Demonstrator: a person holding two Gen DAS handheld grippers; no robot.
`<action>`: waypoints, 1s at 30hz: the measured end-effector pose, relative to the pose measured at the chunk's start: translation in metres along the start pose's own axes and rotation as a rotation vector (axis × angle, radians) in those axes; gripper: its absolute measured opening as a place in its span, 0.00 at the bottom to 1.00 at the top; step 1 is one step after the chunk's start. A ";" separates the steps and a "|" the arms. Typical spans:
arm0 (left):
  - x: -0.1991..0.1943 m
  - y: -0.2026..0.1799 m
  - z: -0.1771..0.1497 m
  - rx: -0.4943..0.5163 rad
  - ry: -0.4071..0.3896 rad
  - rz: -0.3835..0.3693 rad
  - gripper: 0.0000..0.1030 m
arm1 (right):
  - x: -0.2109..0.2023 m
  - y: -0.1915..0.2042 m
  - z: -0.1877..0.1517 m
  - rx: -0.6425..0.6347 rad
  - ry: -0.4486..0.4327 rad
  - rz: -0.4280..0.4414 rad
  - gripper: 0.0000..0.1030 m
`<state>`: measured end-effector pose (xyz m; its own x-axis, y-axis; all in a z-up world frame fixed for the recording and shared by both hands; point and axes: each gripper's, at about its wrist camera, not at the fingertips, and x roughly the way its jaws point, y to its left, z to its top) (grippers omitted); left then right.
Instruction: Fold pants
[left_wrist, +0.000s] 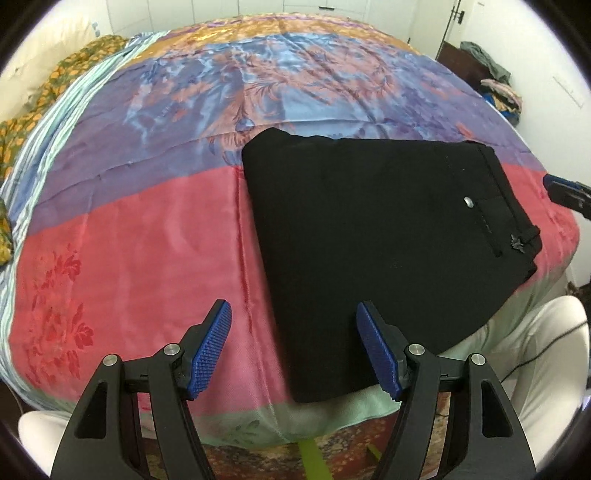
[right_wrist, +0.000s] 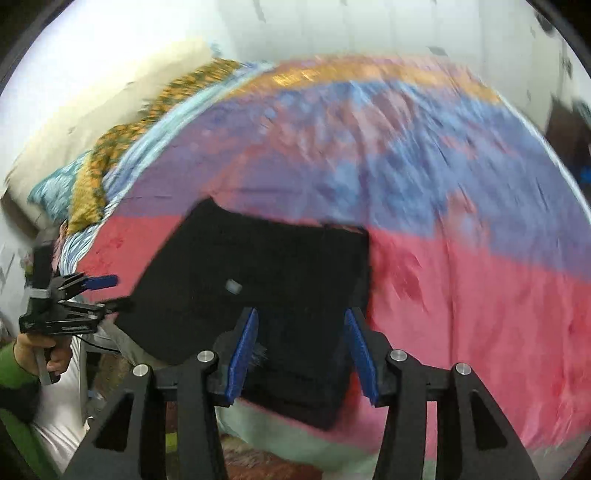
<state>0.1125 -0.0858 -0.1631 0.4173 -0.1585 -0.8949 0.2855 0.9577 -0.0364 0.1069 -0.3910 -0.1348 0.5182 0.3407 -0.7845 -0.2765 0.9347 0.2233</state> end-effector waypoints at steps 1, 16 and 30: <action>0.000 -0.001 0.001 0.000 0.002 0.010 0.70 | 0.001 0.006 -0.003 -0.011 0.006 0.010 0.49; 0.005 -0.012 0.006 0.035 0.004 0.065 0.70 | 0.047 0.011 -0.039 -0.017 0.143 -0.032 0.48; 0.012 -0.028 0.003 0.118 0.013 0.084 0.74 | 0.090 -0.026 0.040 0.088 0.089 -0.091 0.48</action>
<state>0.1117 -0.1152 -0.1718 0.4334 -0.0752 -0.8981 0.3494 0.9326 0.0905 0.1933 -0.3808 -0.1877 0.4632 0.2476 -0.8509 -0.1578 0.9679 0.1958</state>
